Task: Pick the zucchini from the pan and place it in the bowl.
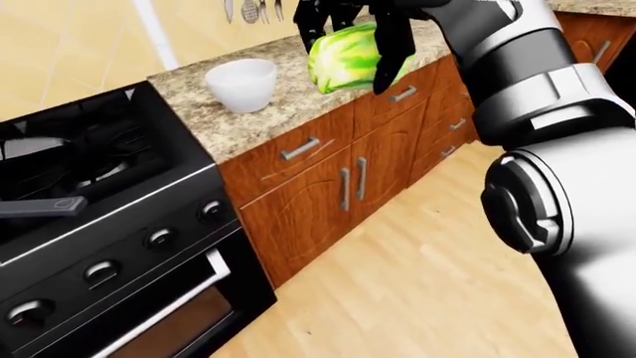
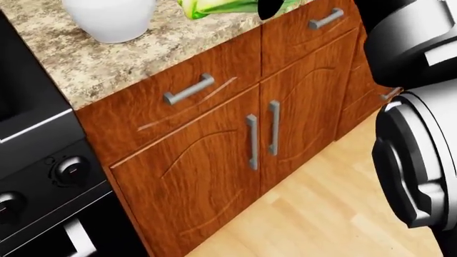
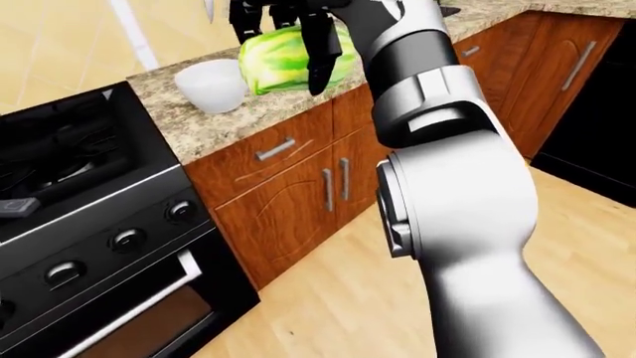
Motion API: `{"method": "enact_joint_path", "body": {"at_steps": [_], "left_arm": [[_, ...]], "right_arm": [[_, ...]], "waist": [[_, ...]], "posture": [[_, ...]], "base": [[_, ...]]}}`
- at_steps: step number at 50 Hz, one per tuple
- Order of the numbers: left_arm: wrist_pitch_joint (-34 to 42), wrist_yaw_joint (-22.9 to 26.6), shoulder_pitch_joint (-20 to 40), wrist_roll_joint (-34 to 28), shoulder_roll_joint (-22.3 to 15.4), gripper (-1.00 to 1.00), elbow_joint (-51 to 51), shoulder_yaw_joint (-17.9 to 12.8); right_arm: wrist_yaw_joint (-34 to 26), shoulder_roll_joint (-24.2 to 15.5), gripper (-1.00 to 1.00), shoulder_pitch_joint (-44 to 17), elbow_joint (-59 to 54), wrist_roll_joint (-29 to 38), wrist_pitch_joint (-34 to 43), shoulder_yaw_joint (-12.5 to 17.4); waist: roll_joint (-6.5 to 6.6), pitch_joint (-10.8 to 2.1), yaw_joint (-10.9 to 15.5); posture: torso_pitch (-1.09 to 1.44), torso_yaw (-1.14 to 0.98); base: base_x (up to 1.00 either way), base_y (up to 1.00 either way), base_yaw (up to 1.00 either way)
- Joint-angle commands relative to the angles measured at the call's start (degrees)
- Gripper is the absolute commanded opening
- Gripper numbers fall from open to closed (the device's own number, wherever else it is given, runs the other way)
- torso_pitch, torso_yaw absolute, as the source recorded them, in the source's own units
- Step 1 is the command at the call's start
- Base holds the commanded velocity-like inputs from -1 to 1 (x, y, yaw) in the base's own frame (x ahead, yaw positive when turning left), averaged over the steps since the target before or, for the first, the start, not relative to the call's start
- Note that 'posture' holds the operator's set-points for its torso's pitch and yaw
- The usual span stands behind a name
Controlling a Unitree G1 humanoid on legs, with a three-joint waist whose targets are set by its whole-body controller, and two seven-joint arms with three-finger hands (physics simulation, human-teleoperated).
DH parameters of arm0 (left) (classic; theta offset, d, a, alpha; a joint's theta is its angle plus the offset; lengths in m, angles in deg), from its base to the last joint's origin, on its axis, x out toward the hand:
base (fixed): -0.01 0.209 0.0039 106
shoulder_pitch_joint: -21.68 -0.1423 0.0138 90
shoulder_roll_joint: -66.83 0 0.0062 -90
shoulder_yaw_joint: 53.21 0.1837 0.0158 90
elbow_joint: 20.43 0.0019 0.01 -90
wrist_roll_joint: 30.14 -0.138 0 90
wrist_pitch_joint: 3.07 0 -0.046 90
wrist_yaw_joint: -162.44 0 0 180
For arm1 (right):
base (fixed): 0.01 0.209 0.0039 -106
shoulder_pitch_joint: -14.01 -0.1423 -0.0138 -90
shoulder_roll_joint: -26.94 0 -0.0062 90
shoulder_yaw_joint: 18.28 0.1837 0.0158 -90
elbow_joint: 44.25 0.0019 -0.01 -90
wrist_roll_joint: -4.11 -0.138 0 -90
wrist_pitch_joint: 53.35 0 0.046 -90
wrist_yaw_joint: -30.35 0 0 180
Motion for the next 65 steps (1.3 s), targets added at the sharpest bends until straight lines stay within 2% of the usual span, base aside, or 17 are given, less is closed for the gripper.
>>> {"method": "enact_joint_path", "body": {"at_steps": [1,5,9,13,23,27,28,30,36,38,40,41,42,46,54,62,65], "left_arm": [[-0.8,0.0,1.1,0.5,-1.7,1.0,-1.1,-1.1],[0.2,-0.6,1.7,1.9,-3.8,1.0,-0.9,-3.1],[-0.2,-1.0,1.6,2.4,-4.7,1.0,-0.3,-3.6],[-0.4,-1.2,1.4,2.6,-5.0,1.0,-0.3,-3.6],[-0.6,-1.5,1.2,3.1,-5.5,1.0,-0.3,-3.6],[-0.5,-1.6,1.2,3.3,-5.6,1.0,-0.5,-3.6],[-0.5,-1.6,1.2,3.3,-5.6,1.0,-0.5,-3.6],[-0.6,-1.6,1.2,3.2,-5.5,1.0,-0.5,-3.6],[-0.6,-1.6,1.2,3.2,-5.5,1.0,-0.6,-3.4],[-0.6,-1.6,1.2,3.2,-5.5,1.0,-0.6,-3.4],[-0.6,-1.6,1.1,3.2,-5.4,1.0,-0.7,-3.5],[-0.6,-1.6,1.1,3.1,-5.4,1.0,-0.7,-3.5],[-0.6,-1.6,1.1,3.1,-5.4,1.0,-0.6,-3.5],[-0.5,-1.6,1.1,3.3,-5.6,1.0,-0.7,-3.7],[-0.4,-1.7,1.2,3.6,-5.8,1.0,-0.6,-3.8],[-0.6,-1.6,1.0,3.5,-5.7,1.0,-0.6,-3.7],[-0.6,-1.6,1.0,3.5,-5.7,1.0,-0.6,-3.8]], "right_arm": [[1.1,-0.5,-1.0,-2.1,1.6,-0.4,0.1,0.5],[1.2,-0.5,-1.0,-2.2,1.7,-0.4,0.1,0.6],[1.2,-0.4,-1.0,-2.4,1.6,-0.4,0.1,0.6],[1.2,-0.4,-1.0,-2.4,1.6,-0.4,0.0,0.6],[1.4,-0.8,-1.0,-5.8,1.3,-1.5,0.3,1.4],[1.5,-0.7,-1.0,-6.6,1.2,-2.1,0.3,1.5],[1.6,-0.8,-1.0,-6.8,1.2,-2.3,0.3,1.6],[1.7,-1.1,-1.0,-6.9,1.1,-2.3,0.2,1.5],[1.7,-1.3,-1.0,-6.6,1.1,-2.3,0.3,1.4],[1.8,-1.3,-1.0,-6.5,1.1,-2.3,0.3,1.3],[1.8,-1.2,-1.0,-6.4,1.1,-2.3,0.3,1.3],[1.9,-1.2,-1.0,-6.3,1.1,-2.3,0.3,1.3],[1.9,-1.3,-1.0,-6.3,1.1,-2.3,0.3,1.3],[1.8,-1.2,-1.0,-6.3,1.1,-2.3,0.4,1.3],[1.8,-1.2,-1.0,-6.5,1.1,-2.4,0.3,1.4],[1.6,-1.2,-1.0,-6.4,1.1,-2.8,0.4,1.5],[1.4,-1.4,-1.0,-6.5,1.0,-2.9,0.4,1.6]], "waist": [[0.1,-0.82,0.1],[0.1,-1.12,0.6],[1.95,-0.63,0.4],[7.1,-1.85,-0.4],[2.76,-1.36,0.4],[-2.07,-2.51,1.1],[0.57,-1.59,0.6],[-0.77,-1.48,0.4],[2.19,-0.61,0.2],[4.2,-0.81,-0.1],[8.03,-2.28,-0.3],[5.51,-1.67,-0.1],[6.69,-1.49,-0.4],[4.89,-1.83,0.0],[-1.23,-2.96,1.2],[1.47,0.0,-0.2],[5.23,-0.31,-0.8]], "posture": [[0.0,0.0],[0.0,0.0],[0.0,0.0],[0.0,0.0],[0.0,0.0],[0.0,0.0],[0.0,0.0],[0.0,0.0],[0.0,0.0],[0.0,0.0],[0.0,0.0],[0.0,0.0],[0.0,0.0],[0.0,0.0],[0.0,0.0],[0.0,0.0],[0.0,0.0]], "base": [[0.27,0.0,0.0],[0.28,0.0,0.0],[0.27,0.0,0.0],[0.28,0.0,0.0],[0.26,0.0,0.0],[0.22,0.0,0.0],[0.23,0.0,0.0],[0.23,0.0,0.0],[0.22,0.0,0.0],[0.21,0.0,0.0],[0.21,0.0,0.0],[0.2,0.0,0.0],[0.22,0.0,0.0],[0.19,0.0,0.0],[0.15,0.0,0.0],[0.05,0.0,0.0],[0.0,0.0,0.0]]}}
